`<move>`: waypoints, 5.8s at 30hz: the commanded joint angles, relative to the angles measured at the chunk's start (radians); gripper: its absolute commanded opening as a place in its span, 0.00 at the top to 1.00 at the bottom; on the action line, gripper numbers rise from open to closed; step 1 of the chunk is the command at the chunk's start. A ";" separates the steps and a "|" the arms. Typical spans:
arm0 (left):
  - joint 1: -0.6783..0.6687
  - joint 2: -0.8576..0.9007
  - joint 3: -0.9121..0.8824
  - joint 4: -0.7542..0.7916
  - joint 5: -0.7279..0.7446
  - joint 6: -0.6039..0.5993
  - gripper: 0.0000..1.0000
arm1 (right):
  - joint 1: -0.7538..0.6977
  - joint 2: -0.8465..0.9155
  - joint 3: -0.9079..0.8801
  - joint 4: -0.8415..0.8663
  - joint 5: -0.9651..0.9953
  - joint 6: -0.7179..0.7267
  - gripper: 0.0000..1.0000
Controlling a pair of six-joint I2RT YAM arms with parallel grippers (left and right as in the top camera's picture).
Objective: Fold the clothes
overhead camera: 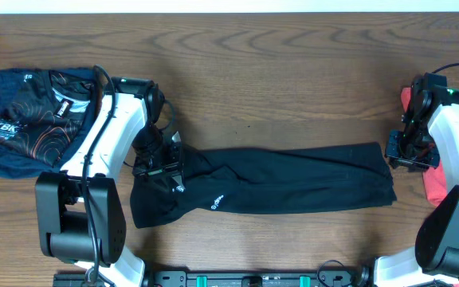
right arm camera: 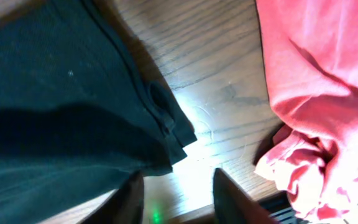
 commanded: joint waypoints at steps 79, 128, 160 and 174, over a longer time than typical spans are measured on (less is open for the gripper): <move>-0.024 0.002 0.001 0.229 -0.002 -0.009 0.62 | 0.688 0.005 -0.053 0.182 -0.212 0.194 0.62; -0.030 0.002 -0.102 0.258 0.008 -0.013 0.27 | 0.647 -0.091 -0.016 0.169 -0.149 0.092 0.42; -0.174 0.004 -0.422 0.741 -0.119 -0.242 0.90 | 0.594 -0.092 -0.017 0.161 -0.149 0.092 0.42; -0.126 -0.076 -0.159 0.402 -0.466 -0.237 0.94 | 0.525 -0.092 -0.017 0.128 0.034 0.182 0.42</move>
